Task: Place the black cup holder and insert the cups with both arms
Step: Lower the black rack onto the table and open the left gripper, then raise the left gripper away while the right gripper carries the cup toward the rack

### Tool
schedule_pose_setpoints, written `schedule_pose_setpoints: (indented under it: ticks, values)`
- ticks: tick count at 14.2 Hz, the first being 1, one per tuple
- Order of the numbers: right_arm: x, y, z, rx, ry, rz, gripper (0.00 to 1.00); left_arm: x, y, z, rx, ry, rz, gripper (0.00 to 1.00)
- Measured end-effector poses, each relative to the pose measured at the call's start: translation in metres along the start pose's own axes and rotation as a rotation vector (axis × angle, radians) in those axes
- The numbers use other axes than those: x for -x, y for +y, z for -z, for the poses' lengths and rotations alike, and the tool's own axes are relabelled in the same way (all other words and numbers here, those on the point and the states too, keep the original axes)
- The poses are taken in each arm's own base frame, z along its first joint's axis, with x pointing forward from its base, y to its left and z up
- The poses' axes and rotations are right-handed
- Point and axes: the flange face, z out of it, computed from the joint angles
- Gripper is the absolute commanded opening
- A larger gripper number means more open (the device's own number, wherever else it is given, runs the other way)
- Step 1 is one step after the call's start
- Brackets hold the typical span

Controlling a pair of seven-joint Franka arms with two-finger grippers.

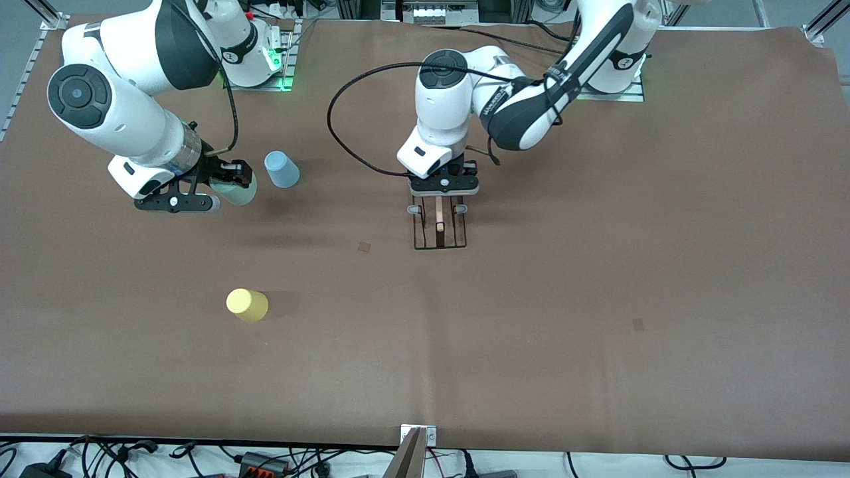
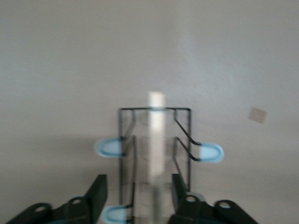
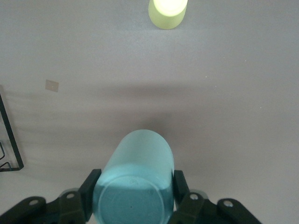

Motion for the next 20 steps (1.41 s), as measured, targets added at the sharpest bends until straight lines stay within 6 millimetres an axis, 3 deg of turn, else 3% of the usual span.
schedule_pose_setpoints:
  ticks: [4,7,12,16,20]
  values:
    - [0.003,-0.013,-0.001,-0.018,0.000,-0.030,0.14,-0.041,-0.044,0.063,-0.143,-0.038,0.010,1.00]
    - [0.006,-0.032,-0.002,-0.029,0.011,-0.077,0.14,-0.084,-0.094,0.085,-0.176,-0.076,-0.074,1.00]
    - [0.015,-0.088,-0.015,-0.036,0.036,-0.196,0.13,-0.151,-0.185,0.088,-0.157,-0.111,-0.221,1.00]
    - [0.027,-0.140,-0.034,-0.051,0.053,-0.317,0.12,-0.175,-0.234,0.085,-0.066,-0.173,-0.236,1.00]
    - [0.046,-0.208,-0.062,-0.139,0.031,-0.484,0.12,-0.198,-0.292,0.082,0.065,-0.227,-0.245,1.00]
